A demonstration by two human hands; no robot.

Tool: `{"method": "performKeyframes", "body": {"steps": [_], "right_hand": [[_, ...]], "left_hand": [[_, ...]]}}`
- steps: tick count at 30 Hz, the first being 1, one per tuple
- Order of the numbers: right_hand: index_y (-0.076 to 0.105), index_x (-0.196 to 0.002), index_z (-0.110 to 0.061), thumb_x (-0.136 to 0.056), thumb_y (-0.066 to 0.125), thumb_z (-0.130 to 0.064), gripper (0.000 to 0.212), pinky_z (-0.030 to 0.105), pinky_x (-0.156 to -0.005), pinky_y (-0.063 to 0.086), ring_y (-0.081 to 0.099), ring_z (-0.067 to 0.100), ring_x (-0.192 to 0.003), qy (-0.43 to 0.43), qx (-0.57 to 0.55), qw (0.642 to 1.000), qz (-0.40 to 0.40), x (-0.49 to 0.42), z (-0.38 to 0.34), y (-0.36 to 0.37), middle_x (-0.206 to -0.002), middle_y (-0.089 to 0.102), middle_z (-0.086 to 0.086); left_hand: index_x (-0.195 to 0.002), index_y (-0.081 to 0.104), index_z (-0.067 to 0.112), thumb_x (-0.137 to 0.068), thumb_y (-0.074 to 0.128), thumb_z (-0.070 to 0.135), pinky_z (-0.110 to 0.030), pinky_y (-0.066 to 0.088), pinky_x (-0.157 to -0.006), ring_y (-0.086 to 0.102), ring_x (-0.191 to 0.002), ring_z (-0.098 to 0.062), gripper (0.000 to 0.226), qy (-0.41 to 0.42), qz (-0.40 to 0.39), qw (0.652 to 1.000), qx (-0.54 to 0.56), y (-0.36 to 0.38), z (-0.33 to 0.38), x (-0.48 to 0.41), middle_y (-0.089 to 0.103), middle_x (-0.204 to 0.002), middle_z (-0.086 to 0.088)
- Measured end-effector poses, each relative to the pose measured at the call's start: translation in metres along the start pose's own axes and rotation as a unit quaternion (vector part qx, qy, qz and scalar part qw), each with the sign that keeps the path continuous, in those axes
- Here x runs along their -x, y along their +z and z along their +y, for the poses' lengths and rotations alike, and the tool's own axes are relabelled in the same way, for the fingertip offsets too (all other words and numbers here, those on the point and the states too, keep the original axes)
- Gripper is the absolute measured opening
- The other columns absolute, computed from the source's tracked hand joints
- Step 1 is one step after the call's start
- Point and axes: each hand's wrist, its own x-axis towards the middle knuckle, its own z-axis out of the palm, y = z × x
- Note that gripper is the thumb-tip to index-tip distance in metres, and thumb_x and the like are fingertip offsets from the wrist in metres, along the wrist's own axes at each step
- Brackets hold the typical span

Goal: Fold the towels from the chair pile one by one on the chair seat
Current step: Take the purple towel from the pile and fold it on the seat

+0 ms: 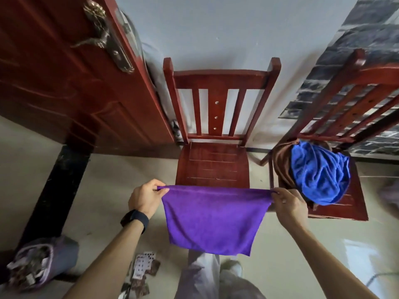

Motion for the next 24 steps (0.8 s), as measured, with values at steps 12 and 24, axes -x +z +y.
{"method": "performKeyframes", "body": {"steps": [12, 24], "right_hand": [[0.055, -0.084, -0.028, -0.091, 0.045, -0.022, 0.014, 0.051, -0.076, 0.06, 0.073, 0.023, -0.056, 0.221, -0.1, 0.969, -0.045, -0.204, -0.021, 0.148, -0.067, 0.071, -0.005], [0.02, -0.154, -0.038, -0.079, 0.063, -0.031, 0.086, 0.043, -0.09, 0.056, 0.066, 0.018, -0.086, 0.238, -0.081, 0.957, -0.143, -0.238, 0.015, 0.204, -0.111, 0.065, -0.01]], "left_hand": [[-0.071, 0.064, 0.029, -0.075, 0.078, 0.035, -0.037, 0.059, -0.076, 0.071, -0.074, -0.021, 0.015, -0.083, -0.088, 0.99, 0.079, 0.118, 0.009, -0.232, 0.072, -0.075, 0.007], [-0.131, 0.052, 0.031, -0.077, 0.078, 0.032, -0.036, 0.048, -0.099, 0.062, -0.112, -0.022, 0.059, -0.129, -0.112, 0.976, 0.133, 0.186, -0.008, -0.292, 0.062, -0.123, 0.001]]}}
